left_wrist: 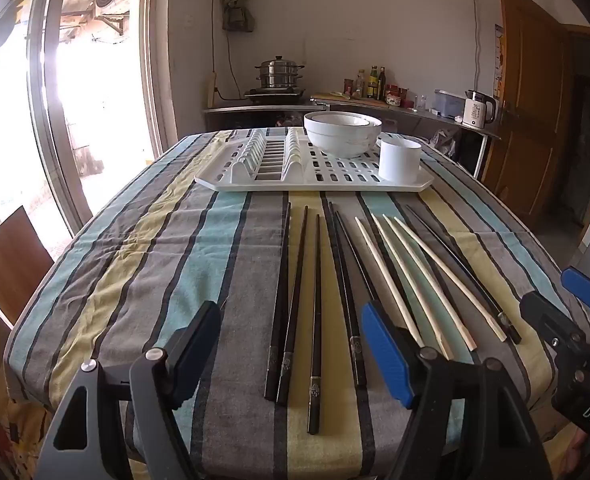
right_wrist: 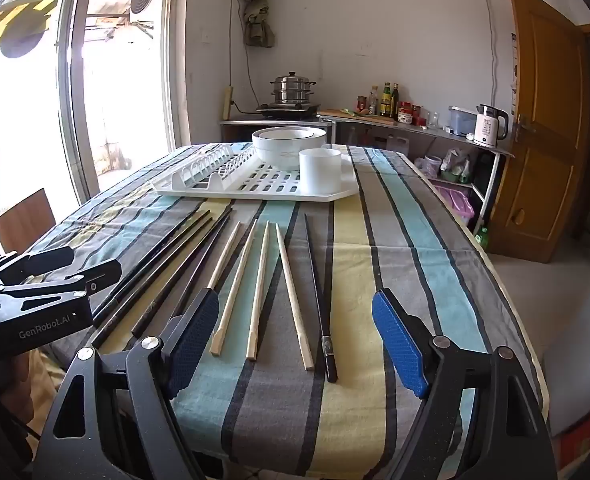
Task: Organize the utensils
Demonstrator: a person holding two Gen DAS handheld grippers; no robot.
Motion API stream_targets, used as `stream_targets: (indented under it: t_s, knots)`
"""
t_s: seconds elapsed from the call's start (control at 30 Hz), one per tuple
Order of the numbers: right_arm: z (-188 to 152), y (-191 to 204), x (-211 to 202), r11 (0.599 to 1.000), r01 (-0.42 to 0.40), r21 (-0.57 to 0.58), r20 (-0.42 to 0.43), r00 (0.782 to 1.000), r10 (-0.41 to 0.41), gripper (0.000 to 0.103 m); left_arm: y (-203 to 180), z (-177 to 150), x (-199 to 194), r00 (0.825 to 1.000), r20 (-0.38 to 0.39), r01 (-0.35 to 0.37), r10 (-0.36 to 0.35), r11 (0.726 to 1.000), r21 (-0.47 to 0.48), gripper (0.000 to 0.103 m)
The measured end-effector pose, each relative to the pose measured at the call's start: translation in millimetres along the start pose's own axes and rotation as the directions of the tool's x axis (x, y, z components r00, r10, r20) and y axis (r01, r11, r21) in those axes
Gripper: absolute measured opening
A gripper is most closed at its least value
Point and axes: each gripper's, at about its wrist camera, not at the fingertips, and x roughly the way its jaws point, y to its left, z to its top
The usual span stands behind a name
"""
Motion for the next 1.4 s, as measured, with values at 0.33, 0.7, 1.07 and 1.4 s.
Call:
stream_targets:
  t_s: [0.33,0.7,1.07,1.4]
  knots:
    - [0,0,0,1.0,-0.001,-0.006,-0.01,1.0,0.001,0.079,-4,-2,-4,1.0,-0.001,-0.012,0.012,1.0,-0.005,0.074]
    - [1,1,0,1.0,0.003,-0.009,-0.01,1.0,-0.003,0.079,2,0,-4,1.0,-0.004,-0.007,0.007,1.0,0.0,0.074]
    - [5,-3,-3,1.0,0.006,-0.008,-0.01,1.0,-0.006,0.079,5,-1,-5,1.0,-0.006,-0.008,0.008,1.0,0.001,0.074]
    - [6,-4,0,1.0,0.01,-0.005,-0.011,1.0,-0.01,0.079,6,-1,-3,1.0,-0.008,-0.008,0.008,1.0,0.004,0.074]
